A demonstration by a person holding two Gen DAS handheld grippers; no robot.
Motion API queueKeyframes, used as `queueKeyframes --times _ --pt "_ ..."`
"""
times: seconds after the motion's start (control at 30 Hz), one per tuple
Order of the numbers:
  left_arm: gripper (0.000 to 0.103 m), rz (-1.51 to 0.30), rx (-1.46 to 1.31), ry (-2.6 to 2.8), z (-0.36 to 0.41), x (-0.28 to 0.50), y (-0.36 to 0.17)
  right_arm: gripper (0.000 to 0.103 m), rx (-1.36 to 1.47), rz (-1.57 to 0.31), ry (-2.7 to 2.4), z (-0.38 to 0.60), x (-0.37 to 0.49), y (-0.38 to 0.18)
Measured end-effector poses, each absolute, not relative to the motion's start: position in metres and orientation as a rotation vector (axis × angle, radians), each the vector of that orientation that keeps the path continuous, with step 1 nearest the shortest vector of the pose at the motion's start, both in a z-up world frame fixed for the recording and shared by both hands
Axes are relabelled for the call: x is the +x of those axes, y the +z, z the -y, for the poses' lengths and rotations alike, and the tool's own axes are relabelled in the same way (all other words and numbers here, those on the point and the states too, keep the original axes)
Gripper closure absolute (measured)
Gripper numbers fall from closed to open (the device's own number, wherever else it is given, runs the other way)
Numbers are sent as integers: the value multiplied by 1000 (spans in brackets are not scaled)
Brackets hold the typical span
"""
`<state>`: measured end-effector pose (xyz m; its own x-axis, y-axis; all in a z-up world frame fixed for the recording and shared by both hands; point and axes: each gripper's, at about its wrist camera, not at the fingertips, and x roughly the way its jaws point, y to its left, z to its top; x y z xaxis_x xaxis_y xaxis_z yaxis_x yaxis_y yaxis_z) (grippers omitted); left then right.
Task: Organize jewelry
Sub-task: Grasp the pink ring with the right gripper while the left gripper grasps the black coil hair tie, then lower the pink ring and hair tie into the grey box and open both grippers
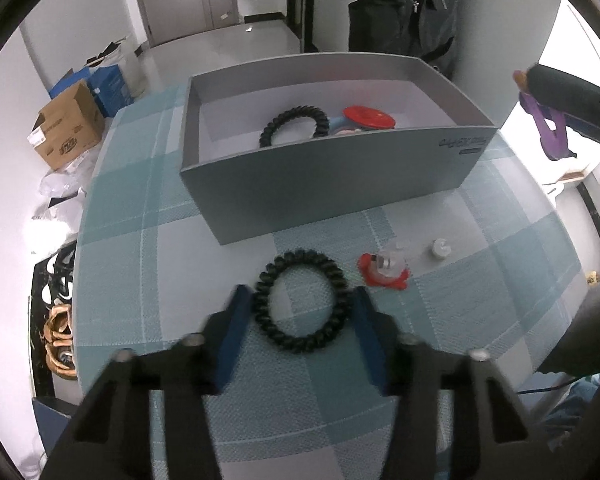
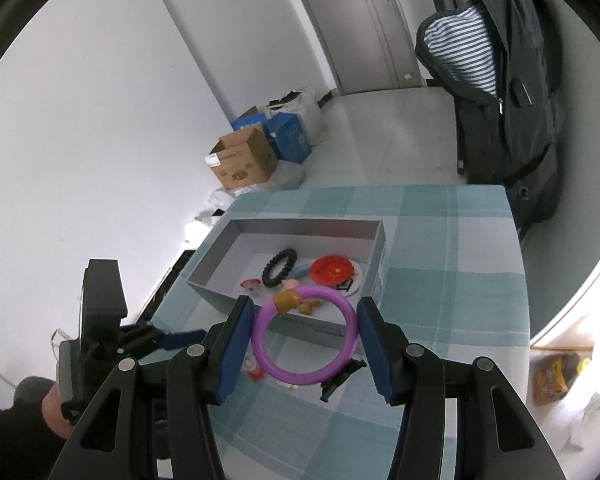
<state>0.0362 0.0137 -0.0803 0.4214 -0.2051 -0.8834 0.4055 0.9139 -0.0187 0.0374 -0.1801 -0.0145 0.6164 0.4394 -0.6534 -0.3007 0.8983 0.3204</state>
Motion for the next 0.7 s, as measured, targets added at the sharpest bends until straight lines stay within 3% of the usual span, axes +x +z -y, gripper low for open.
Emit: queueKeyframes --times 0.1,0.7 --pt "71 -1073 190 -378 -18 37 -81 51 186 -781 445 176 36 -9" --pt "73 -921 15 -316 -44 38 -27 51 263 -785 443 175 43 -9"
